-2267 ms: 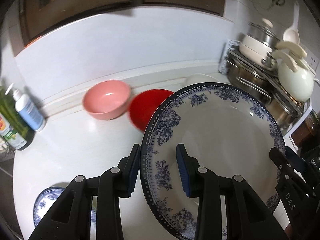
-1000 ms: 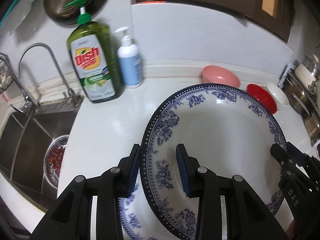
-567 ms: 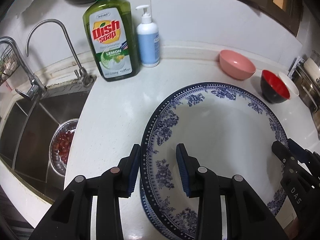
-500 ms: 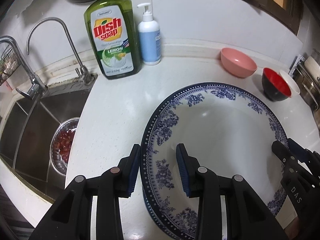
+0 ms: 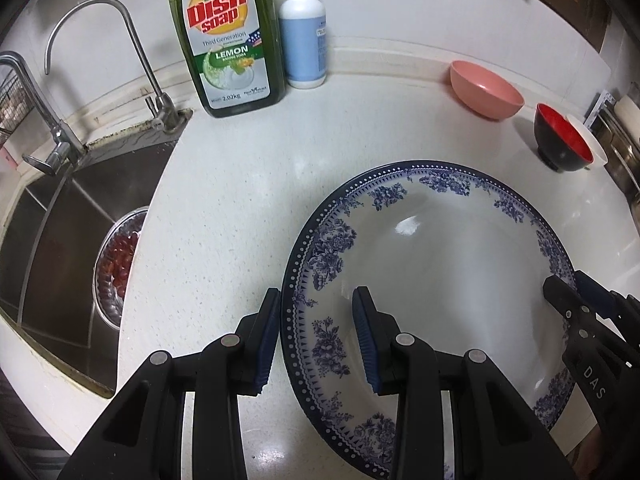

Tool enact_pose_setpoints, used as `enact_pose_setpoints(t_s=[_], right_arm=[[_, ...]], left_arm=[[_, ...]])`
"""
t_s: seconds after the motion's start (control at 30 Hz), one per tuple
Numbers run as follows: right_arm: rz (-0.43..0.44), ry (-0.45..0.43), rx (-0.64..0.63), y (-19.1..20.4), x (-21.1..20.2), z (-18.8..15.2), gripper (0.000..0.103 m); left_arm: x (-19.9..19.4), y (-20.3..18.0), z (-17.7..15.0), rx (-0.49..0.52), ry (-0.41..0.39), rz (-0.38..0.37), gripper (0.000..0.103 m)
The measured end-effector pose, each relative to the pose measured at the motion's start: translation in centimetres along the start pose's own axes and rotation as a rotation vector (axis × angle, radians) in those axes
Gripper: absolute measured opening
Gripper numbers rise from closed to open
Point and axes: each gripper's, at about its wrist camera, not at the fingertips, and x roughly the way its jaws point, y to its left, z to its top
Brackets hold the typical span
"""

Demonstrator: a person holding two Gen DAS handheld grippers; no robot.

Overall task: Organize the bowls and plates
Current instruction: 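Lower the small plate onto the plate stack and open both tools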

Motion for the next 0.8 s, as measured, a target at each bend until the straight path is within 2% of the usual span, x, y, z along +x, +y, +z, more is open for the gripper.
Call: enact_pose_setpoints(t_s=[0.6,0.8], right_arm=[[-0.013,0.057,-0.003,0.1,1.0,-0.9,0.037],[-0.014,0.064,-0.001,0.3,1.1,-0.8,0.039]], left_arm=[[1.5,0.1,-1.0,0.022,0.048,-0.02,0.036],[1.5,0.0,-1.0,0.043,0.04,-0.007,0.036]])
